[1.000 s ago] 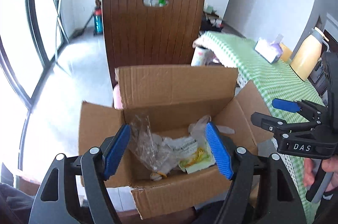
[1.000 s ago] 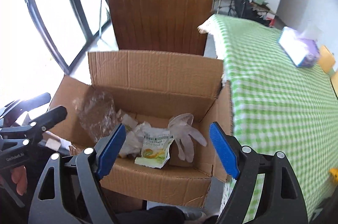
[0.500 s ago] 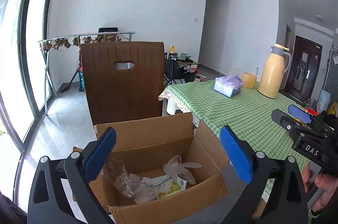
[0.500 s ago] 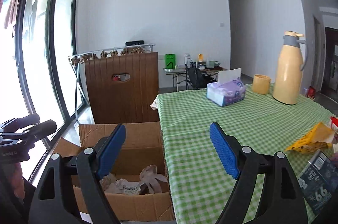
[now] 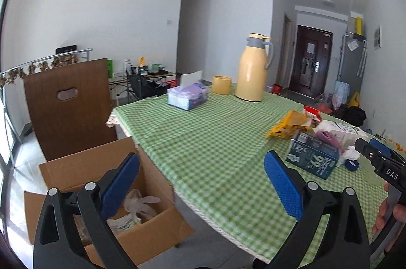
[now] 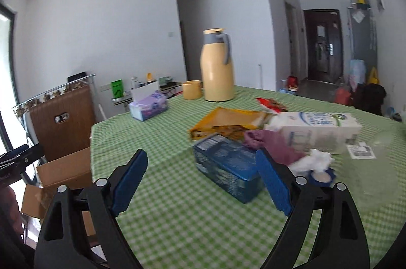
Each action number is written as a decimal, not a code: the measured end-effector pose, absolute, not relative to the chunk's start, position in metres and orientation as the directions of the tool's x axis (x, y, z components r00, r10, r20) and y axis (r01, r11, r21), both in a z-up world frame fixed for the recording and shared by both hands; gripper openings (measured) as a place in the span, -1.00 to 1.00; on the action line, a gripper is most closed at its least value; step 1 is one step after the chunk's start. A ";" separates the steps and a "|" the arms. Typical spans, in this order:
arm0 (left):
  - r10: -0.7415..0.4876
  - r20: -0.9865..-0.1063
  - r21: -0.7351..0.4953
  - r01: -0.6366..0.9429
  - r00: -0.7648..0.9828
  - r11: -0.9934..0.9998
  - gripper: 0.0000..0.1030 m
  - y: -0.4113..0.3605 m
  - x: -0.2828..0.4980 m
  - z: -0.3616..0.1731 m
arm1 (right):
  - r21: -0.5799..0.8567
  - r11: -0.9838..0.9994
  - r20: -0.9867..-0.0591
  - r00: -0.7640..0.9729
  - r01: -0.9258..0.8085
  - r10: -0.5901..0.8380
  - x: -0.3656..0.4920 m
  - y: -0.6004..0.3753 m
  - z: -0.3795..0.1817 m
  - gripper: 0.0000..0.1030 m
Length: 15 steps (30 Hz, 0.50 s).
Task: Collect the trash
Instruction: 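Grasp the white tissue with the left tool while the right tool grasps the clear plastic bottle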
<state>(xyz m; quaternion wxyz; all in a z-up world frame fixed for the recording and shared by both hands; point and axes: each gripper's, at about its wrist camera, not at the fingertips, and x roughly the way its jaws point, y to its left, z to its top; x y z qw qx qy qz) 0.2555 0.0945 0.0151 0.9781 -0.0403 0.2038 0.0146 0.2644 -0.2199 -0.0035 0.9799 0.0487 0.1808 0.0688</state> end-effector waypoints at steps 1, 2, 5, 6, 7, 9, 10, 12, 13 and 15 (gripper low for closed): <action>-0.013 -0.403 -0.072 -0.018 0.915 0.997 0.85 0.084 0.260 0.013 | 0.111 0.990 -0.351 0.929 -0.082 0.117 0.260 -0.232 -0.004 0.62; -0.041 -0.407 -0.074 0.012 0.912 0.997 0.85 0.072 0.265 0.011 | 0.105 0.993 -0.354 0.931 -0.049 0.084 0.258 -0.245 -0.004 0.62; -0.127 -0.422 -0.069 0.108 0.897 0.992 0.85 0.029 0.282 0.006 | 0.104 0.993 -0.360 0.933 0.054 -0.013 0.246 -0.287 -0.003 0.62; -0.151 -0.425 -0.066 0.136 0.892 0.988 0.85 0.017 0.286 0.005 | 0.102 0.992 -0.359 0.933 0.079 -0.037 0.242 -0.296 -0.002 0.62; -0.181 -0.432 -0.058 0.173 0.884 0.983 0.85 0.000 0.289 0.003 | 0.099 0.989 -0.359 0.931 0.108 -0.066 0.239 -0.307 -0.002 0.62; -0.244 -0.445 -0.054 0.246 0.862 0.968 0.85 -0.030 0.296 0.004 | 0.096 0.980 -0.370 0.920 0.174 -0.127 0.236 -0.326 -0.003 0.62; -0.265 -0.446 -0.055 0.270 0.855 0.961 0.85 -0.042 0.298 0.004 | 0.102 0.977 -0.375 0.917 0.186 -0.135 0.235 -0.333 -0.005 0.62; -0.311 -0.453 -0.059 0.320 0.835 0.945 0.85 -0.065 0.307 0.004 | 0.095 0.970 -0.390 0.905 0.223 -0.170 0.234 -0.347 -0.008 0.62; -0.332 -0.468 -0.055 0.348 0.819 0.936 0.85 -0.079 0.312 0.004 | 0.091 0.968 -0.394 0.901 0.235 -0.182 0.234 -0.353 -0.008 0.62; -0.375 -0.482 -0.045 0.405 0.792 0.913 0.85 -0.106 0.320 0.003 | 0.085 0.963 -0.401 0.893 0.257 -0.203 0.234 -0.364 -0.010 0.62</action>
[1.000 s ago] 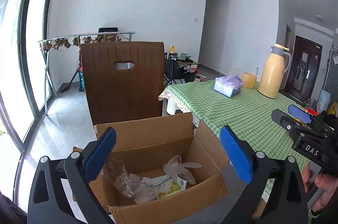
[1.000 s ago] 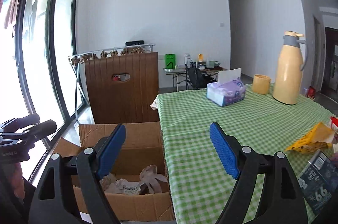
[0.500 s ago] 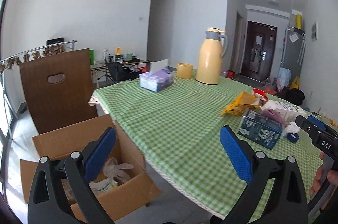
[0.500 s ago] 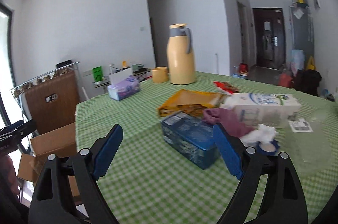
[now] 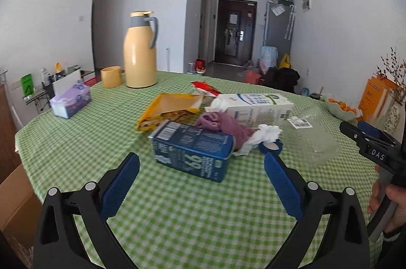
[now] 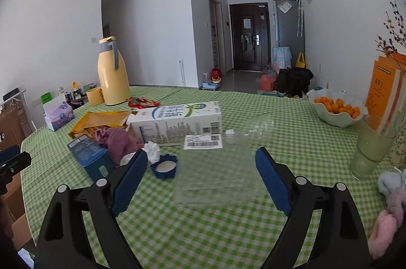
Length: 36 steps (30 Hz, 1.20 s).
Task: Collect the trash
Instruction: 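Grasp the white tissue with the left tool while the right tool grasps the clear plastic bottle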
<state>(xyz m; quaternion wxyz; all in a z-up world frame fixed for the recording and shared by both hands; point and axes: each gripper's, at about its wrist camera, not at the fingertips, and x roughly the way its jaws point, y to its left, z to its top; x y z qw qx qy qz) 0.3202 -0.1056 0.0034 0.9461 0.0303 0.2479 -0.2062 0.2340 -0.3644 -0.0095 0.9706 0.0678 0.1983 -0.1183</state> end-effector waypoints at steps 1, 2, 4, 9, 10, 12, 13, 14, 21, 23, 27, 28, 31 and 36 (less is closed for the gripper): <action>-0.390 -0.486 -0.037 0.427 0.782 0.903 0.85 -0.116 0.324 0.004 | 0.085 0.961 -0.403 0.891 0.263 -0.208 0.233 -0.372 -0.009 0.62; -0.411 -0.492 -0.033 0.455 0.768 0.890 0.85 -0.127 0.328 0.005 | 0.088 0.959 -0.411 0.887 0.269 -0.211 0.236 -0.378 -0.010 0.62; -0.443 -0.504 -0.036 0.495 0.741 0.868 0.85 -0.152 0.338 0.005 | 0.094 0.958 -0.428 0.879 0.272 -0.208 0.241 -0.388 -0.012 0.66; -0.482 -0.597 -0.030 0.582 0.642 0.813 0.85 -0.217 0.374 -0.008 | 0.174 0.939 -0.423 0.883 0.297 -0.201 0.237 -0.413 -0.019 0.66; -0.482 -0.614 -0.027 0.594 0.625 0.804 0.85 -0.228 0.381 -0.012 | 0.188 0.933 -0.416 0.885 0.306 -0.207 0.234 -0.416 -0.022 0.66; -0.469 -0.639 0.000 0.609 0.610 0.793 0.81 -0.251 0.395 -0.020 | 0.233 0.903 -0.434 0.870 0.360 -0.235 0.229 -0.426 -0.026 0.66; -0.461 -0.646 0.019 0.616 0.609 0.788 0.77 -0.259 0.400 -0.024 | 0.272 0.887 -0.431 0.872 0.372 -0.233 0.226 -0.431 -0.027 0.66; -0.453 -0.659 0.039 0.629 0.600 0.777 0.75 -0.269 0.405 -0.029 | 0.304 0.881 -0.428 0.878 0.362 -0.213 0.223 -0.434 -0.028 0.66; -0.375 -0.747 0.073 0.628 0.549 0.775 -0.07 -0.296 0.436 -0.059 | 0.282 0.885 -0.473 0.856 0.371 -0.208 0.229 -0.436 -0.033 0.66; -0.340 -0.767 0.105 0.628 0.545 0.771 -0.55 -0.303 0.443 -0.069 | 0.267 0.893 -0.501 0.844 0.363 -0.193 0.234 -0.434 -0.037 0.66; -0.368 -0.768 0.049 0.621 0.525 0.782 -0.95 -0.294 0.441 -0.063 | 0.265 0.899 -0.507 0.843 0.348 -0.177 0.237 -0.433 -0.041 0.66; -0.407 -0.747 0.008 0.620 0.525 0.785 -0.95 -0.286 0.435 -0.053 | 0.272 0.898 -0.507 0.845 0.345 -0.172 0.236 -0.434 -0.041 0.66; -0.497 -0.688 -0.104 0.606 0.530 0.789 -0.95 -0.256 0.420 -0.020 | 0.300 0.891 -0.524 0.840 0.339 -0.143 0.238 -0.438 -0.046 0.66; -0.566 -0.597 -0.182 0.592 0.569 0.785 -0.95 -0.208 0.394 0.026 | 0.355 0.861 -0.525 0.840 0.364 -0.139 0.240 -0.457 -0.039 0.66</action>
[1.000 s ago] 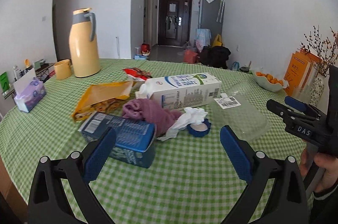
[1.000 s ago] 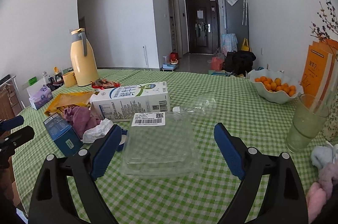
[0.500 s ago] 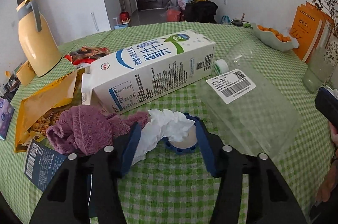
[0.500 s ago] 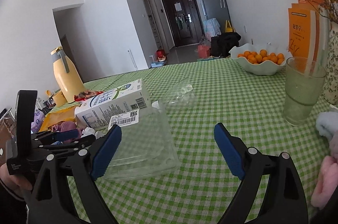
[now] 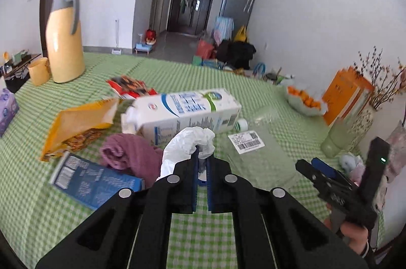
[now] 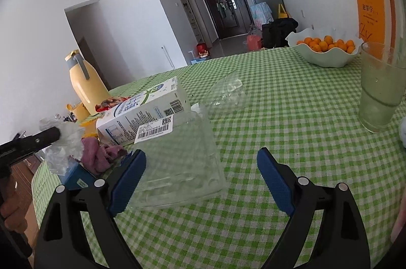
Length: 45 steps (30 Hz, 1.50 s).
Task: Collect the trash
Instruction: 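Grasp the white tissue with the left tool while the right tool grasps the clear plastic bottle, then carry tissue and bottle to the cardboard box and open both tools inside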
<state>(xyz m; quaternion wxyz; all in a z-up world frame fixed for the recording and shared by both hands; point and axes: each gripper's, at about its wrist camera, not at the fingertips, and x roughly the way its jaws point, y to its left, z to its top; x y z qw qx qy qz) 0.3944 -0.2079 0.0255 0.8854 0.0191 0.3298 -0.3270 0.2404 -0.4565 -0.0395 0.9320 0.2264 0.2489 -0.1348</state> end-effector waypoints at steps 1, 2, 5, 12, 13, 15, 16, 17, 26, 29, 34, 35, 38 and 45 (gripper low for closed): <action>-0.565 -0.587 -0.176 0.590 0.580 0.788 -0.95 -0.203 0.390 0.031 | 0.350 0.856 -0.536 0.830 0.382 -0.151 0.245 -0.464 -0.035 0.66; -0.563 -0.575 -0.170 0.586 0.594 0.792 -0.95 -0.196 0.386 0.035 | 0.353 0.858 -0.552 0.824 0.372 -0.131 0.255 -0.473 -0.031 0.66; -0.571 -0.557 -0.183 0.581 0.603 0.793 -0.95 -0.185 0.381 0.045 | 0.338 0.866 -0.558 0.819 0.368 -0.130 0.284 -0.498 -0.021 0.66; -0.558 -0.558 -0.198 0.554 0.614 0.808 -0.95 -0.162 0.376 0.050 | 0.422 0.851 -0.644 0.764 0.312 0.040 0.373 -0.560 -0.038 0.19; -0.555 -0.560 -0.196 0.552 0.615 0.810 -0.95 -0.158 0.374 0.051 | 0.415 0.848 -0.672 0.740 0.331 0.040 0.381 -0.565 -0.041 0.00; -0.548 -0.560 -0.197 0.543 0.621 0.816 -0.95 -0.151 0.371 0.051 | 0.422 0.848 -0.705 0.704 0.320 0.085 0.392 -0.569 -0.050 -0.07; -0.546 -0.562 -0.199 0.539 0.622 0.819 -0.95 -0.148 0.370 0.051 | 0.441 0.840 -0.708 0.698 0.318 0.108 0.394 -0.571 -0.054 -0.15; -0.539 -0.563 -0.201 0.529 0.626 0.824 -0.95 -0.144 0.369 0.051 | 0.480 0.824 -0.696 0.703 0.302 0.148 0.393 -0.574 -0.058 -0.16; -0.528 -0.558 -0.228 0.494 0.640 0.839 -0.95 -0.121 0.355 0.054 | 0.557 0.798 -0.593 0.782 0.229 0.190 0.336 -0.561 -0.021 -0.96; -0.532 -0.542 -0.235 0.490 0.650 0.839 -0.95 -0.111 0.348 0.059 | 0.501 0.833 -0.578 0.807 0.235 0.120 0.312 -0.551 0.005 -0.96; -0.525 -0.529 -0.259 0.462 0.667 0.848 -0.95 -0.088 0.338 0.062 | 0.350 0.910 -0.538 0.843 0.221 0.002 0.279 -0.517 0.056 -0.96; -0.525 -0.526 -0.261 0.461 0.668 0.848 -0.95 -0.084 0.337 0.062 | 0.334 0.918 -0.531 0.847 0.212 -0.002 0.276 -0.509 0.061 -0.96; -0.517 -0.517 -0.269 0.443 0.682 0.855 -0.95 -0.071 0.334 0.062 | 0.279 0.947 -0.509 0.861 0.161 0.004 0.272 -0.475 0.078 -0.96; -0.419 -0.515 -0.270 0.323 0.748 0.907 -0.95 -0.010 0.327 0.057 | 0.243 0.966 -0.491 0.848 -0.087 0.200 0.301 -0.359 0.089 -0.96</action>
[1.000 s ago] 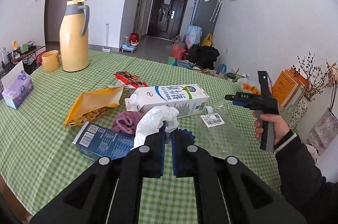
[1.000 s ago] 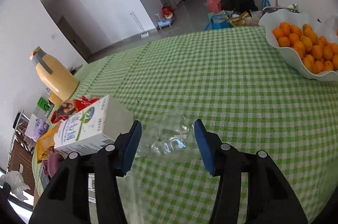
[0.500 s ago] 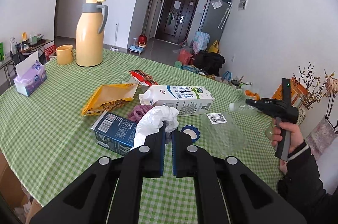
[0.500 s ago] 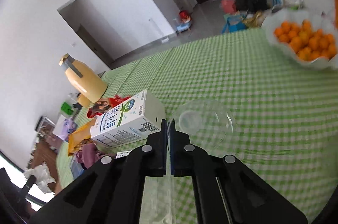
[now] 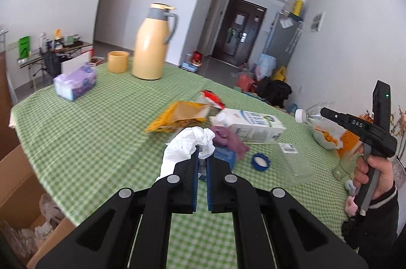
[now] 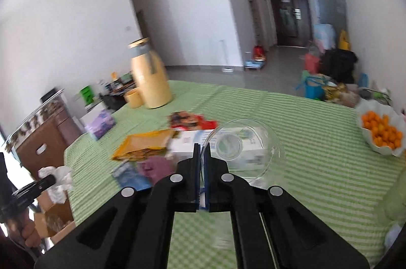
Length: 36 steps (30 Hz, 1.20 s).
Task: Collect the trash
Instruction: 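Carry tissue and bottle to the cardboard box and open both tools inside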
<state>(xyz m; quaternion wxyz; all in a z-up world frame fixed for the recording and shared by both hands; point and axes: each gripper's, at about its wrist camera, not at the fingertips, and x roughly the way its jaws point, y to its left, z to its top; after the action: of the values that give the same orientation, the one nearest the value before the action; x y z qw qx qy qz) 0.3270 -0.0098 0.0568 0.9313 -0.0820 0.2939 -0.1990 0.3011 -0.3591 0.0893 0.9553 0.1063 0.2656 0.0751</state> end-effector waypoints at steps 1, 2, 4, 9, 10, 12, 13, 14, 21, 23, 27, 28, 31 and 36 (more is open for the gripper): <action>-0.407 -0.516 -0.275 0.304 0.754 0.912 -0.95 0.001 0.326 0.056 | 0.242 0.962 -0.492 0.838 -0.129 0.236 0.309 -0.338 0.089 -0.96; -0.389 -0.517 -0.277 0.281 0.762 0.919 -0.95 0.016 0.324 0.056 | 0.239 0.957 -0.494 0.828 -0.164 0.266 0.315 -0.321 0.087 -0.95; -0.344 -0.518 -0.273 0.230 0.783 0.934 -0.95 0.044 0.320 0.055 | 0.243 0.938 -0.503 0.795 -0.246 0.338 0.331 -0.278 0.083 -0.95; -0.208 -0.530 -0.266 0.071 0.822 0.961 -0.95 0.125 0.303 0.051 | 0.252 0.870 -0.542 0.683 -0.423 0.489 0.365 -0.165 0.063 -0.95; -0.179 -0.536 -0.266 0.036 0.825 0.963 -0.95 0.142 0.299 0.049 | 0.253 0.854 -0.550 0.659 -0.455 0.514 0.369 -0.143 0.058 -0.95; -0.113 -0.550 -0.262 -0.042 0.827 0.964 -0.95 0.177 0.291 0.042 | 0.268 0.811 -0.568 0.594 -0.521 0.569 0.375 -0.095 0.049 -0.95; -0.082 -0.561 -0.260 -0.081 0.824 0.962 -0.95 0.196 0.287 0.037 | 0.281 0.780 -0.574 0.553 -0.559 0.603 0.376 -0.073 0.044 -0.95; -0.054 -0.570 -0.261 -0.119 0.820 0.958 -0.95 0.214 0.282 0.031 | 0.291 0.745 -0.584 0.506 -0.600 0.635 0.376 -0.049 0.038 -0.95; 0.095 -0.662 -0.264 -0.350 0.744 0.899 -0.95 0.323 0.260 -0.018 | 0.308 0.586 -0.694 0.244 -0.750 0.677 0.378 0.098 -0.010 -0.95; 0.126 -0.699 -0.252 -0.409 0.704 0.877 -0.95 0.346 0.261 -0.040 | 0.319 0.559 -0.719 0.189 -0.765 0.669 0.381 0.125 -0.024 -0.95; 0.113 -0.763 -0.269 -0.471 0.636 0.840 -0.95 0.376 0.265 -0.084 | 0.353 0.517 -0.746 0.099 -0.780 0.659 0.386 0.169 -0.048 -0.95; 0.110 -0.775 -0.270 -0.483 0.623 0.833 -0.95 0.382 0.265 -0.092 | 0.349 0.511 -0.757 0.086 -0.785 0.648 0.388 0.177 -0.053 -0.95; 0.089 -0.797 -0.275 -0.491 0.597 0.827 -0.95 0.391 0.269 -0.112 | 0.346 0.495 -0.788 0.040 -0.797 0.614 0.393 0.204 -0.071 -0.95; 0.053 -0.846 -0.266 -0.506 0.531 0.821 -0.94 0.397 0.284 -0.146 | 0.360 0.472 -0.824 -0.037 -0.804 0.565 0.397 0.239 -0.102 -0.92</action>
<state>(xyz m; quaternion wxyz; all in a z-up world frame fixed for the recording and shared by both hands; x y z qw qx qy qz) 0.2839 0.3966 -0.1455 0.8387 -0.2488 0.4549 0.1666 0.3973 0.2389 -0.1021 0.6841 -0.1154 0.5178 0.5005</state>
